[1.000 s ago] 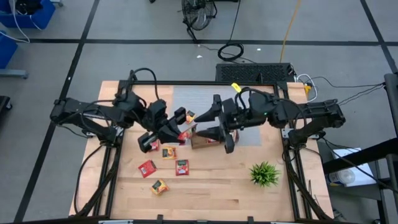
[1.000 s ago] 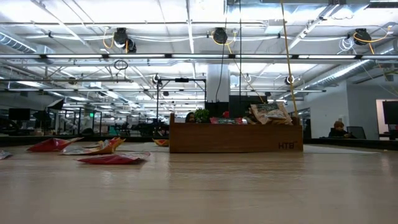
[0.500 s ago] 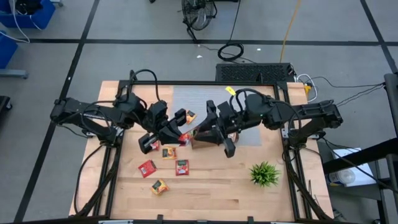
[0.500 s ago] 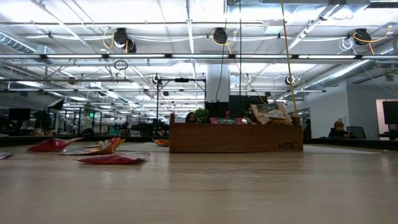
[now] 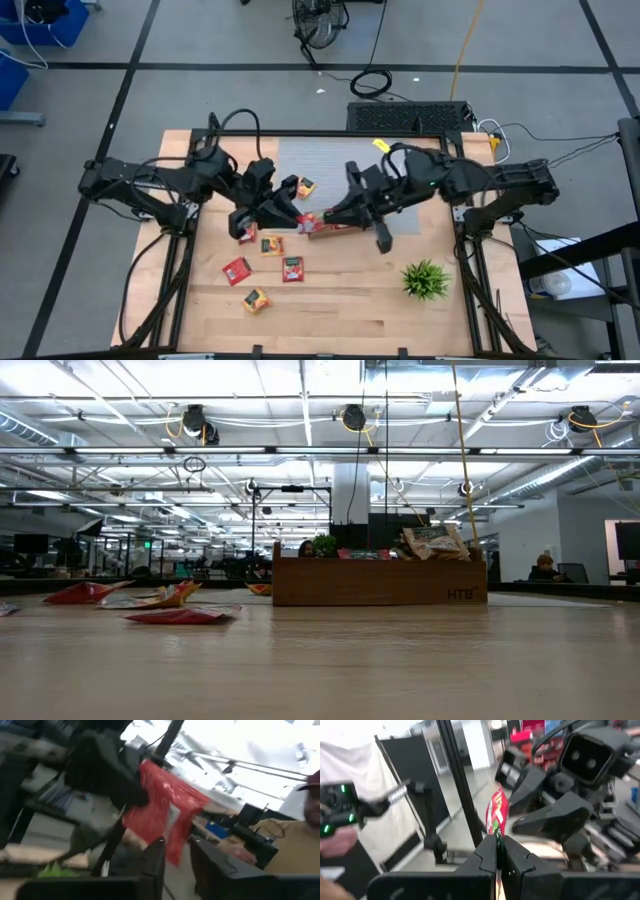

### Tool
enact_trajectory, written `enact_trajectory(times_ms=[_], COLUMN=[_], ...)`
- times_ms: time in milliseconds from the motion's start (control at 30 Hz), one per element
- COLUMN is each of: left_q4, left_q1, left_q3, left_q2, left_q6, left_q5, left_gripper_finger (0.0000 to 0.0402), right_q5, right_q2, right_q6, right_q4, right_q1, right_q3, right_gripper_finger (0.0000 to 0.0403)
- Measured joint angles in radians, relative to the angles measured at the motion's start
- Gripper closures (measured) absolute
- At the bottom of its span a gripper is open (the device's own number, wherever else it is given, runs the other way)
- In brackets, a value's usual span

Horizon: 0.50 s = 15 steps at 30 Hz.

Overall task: Pick & Place Tea
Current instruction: Put the red tea bag into the middle section of the wooden organizer

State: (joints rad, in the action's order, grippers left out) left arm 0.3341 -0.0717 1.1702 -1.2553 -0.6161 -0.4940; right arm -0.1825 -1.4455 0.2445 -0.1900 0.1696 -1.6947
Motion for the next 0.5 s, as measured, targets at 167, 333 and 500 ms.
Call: enact_trajectory(times_ms=[167, 333, 500], left_q4=[-0.231, -0.427, -0.505], left_q1=[0.056, 0.104, 0.128], left_q3=[0.000, 0.000, -0.001], left_q2=[0.047, 0.095, 0.127], left_q6=[0.006, 0.070, 0.128], left_q5=[0.006, 0.072, 0.122], left_gripper_finger=[0.0231, 0.0174, 0.0145], right_q5=[0.038, 0.079, 0.077], right_q2=[0.045, 0.042, 0.001], right_q6=[-0.037, -0.075, -0.106], right_q4=[-0.179, -0.382, -0.481], right_q1=[-0.025, -0.074, -0.133], right_q3=[0.000, 0.000, 0.000], right_gripper_finger=[0.0402, 0.0402, 0.0402])
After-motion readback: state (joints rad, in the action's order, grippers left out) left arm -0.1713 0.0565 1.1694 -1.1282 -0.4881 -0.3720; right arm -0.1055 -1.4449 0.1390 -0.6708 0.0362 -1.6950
